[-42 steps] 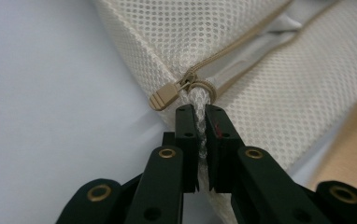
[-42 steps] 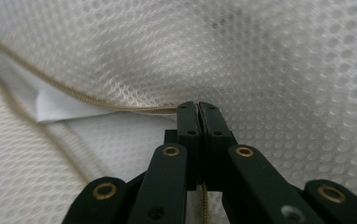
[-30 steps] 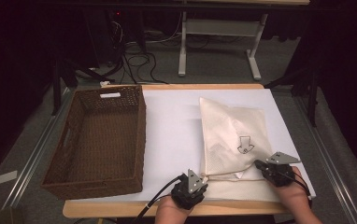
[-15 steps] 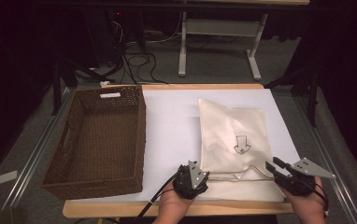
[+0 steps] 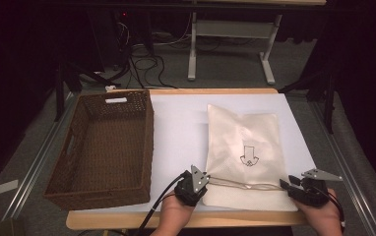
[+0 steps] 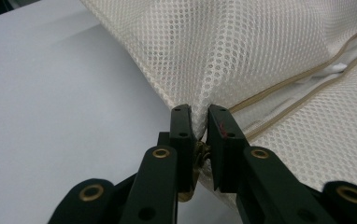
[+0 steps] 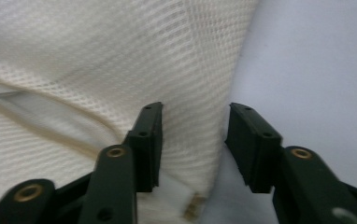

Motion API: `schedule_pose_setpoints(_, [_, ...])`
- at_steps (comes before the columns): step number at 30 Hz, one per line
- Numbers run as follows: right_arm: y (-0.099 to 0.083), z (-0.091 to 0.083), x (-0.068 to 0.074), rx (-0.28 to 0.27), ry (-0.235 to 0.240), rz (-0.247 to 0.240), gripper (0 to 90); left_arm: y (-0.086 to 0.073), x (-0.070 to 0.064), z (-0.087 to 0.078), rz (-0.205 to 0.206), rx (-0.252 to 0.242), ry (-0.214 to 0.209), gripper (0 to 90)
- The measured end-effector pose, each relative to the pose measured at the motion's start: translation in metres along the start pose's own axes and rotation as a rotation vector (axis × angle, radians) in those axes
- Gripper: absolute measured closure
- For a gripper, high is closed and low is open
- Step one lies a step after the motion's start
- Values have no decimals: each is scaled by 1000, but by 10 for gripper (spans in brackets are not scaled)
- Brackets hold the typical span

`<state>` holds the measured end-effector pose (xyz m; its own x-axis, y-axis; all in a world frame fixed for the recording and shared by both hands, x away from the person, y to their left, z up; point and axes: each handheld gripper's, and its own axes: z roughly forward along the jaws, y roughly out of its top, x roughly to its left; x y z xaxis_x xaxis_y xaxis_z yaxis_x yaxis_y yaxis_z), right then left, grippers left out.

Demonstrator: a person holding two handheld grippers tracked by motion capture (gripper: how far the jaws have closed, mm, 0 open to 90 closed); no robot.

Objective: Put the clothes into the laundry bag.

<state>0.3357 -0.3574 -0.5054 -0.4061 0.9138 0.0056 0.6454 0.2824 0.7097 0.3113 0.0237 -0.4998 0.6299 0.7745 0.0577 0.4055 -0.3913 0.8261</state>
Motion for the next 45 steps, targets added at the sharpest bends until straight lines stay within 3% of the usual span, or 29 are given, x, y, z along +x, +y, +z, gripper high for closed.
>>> schedule_pose_setpoints(3, [1,2,1,-1,-1,-7,633,-5,-2,0,7,34,-15,812])
schedule_pose_setpoints(5, [3,4,2,1,9,-24,797,-7,-4,3,16,42,-3,812])
schedule_pose_setpoints(7, [8,7,6,13,13,-47,881,-6,-3,6,15,34,9,811])
schedule_pose_setpoints(10, [16,13,10,13,-33,-112,892,-3,2,13,8,18,38,811])
schedule_pose_setpoints(14, [35,28,3,-28,-81,-101,892,9,10,29,20,-15,96,812])
schedule_pose_setpoints(16, [46,35,-2,-47,-101,-94,891,11,13,31,-1,-28,86,812])
schedule_pose_setpoints(18, [51,38,-7,-58,-94,-79,890,10,12,27,-14,-42,67,810])
schedule_pose_setpoints(22, [43,25,-7,-88,-43,-77,884,-2,3,11,27,-30,28,795])
schedule_pose_setpoints(24, [36,16,-3,-85,-17,-84,872,-7,-2,6,36,2,6,768])
schedule_pose_setpoints(26, [25,11,1,-65,-8,-107,851,-12,-9,4,78,63,7,722])
schedule_pose_setpoints(28, [17,10,2,-40,-6,-124,823,-16,-13,3,88,104,15,664])
schedule_pose_setpoints(30, [13,7,2,-31,-5,-131,787,-16,-12,-1,75,101,9,583])
schedule_pose_setpoints(34, [14,-10,1,-128,21,-75,671,-10,-6,-20,27,-11,36,445])
schedule_pose_setpoints(39, [16,-34,1,-267,34,-59,482,-4,3,-41,-31,-157,74,305])
schedule_pose_setpoints(41, [17,-38,1,-306,33,-53,374,-2,8,-44,-55,-191,94,224])
schedule_pose_setpoints(43, [18,-41,0,-331,36,-42,238,-1,14,-48,-104,-220,87,141])
schedule_pose_setpoints(45, [19,-41,1,-359,50,-18,89,1,17,-50,-118,-217,81,53])
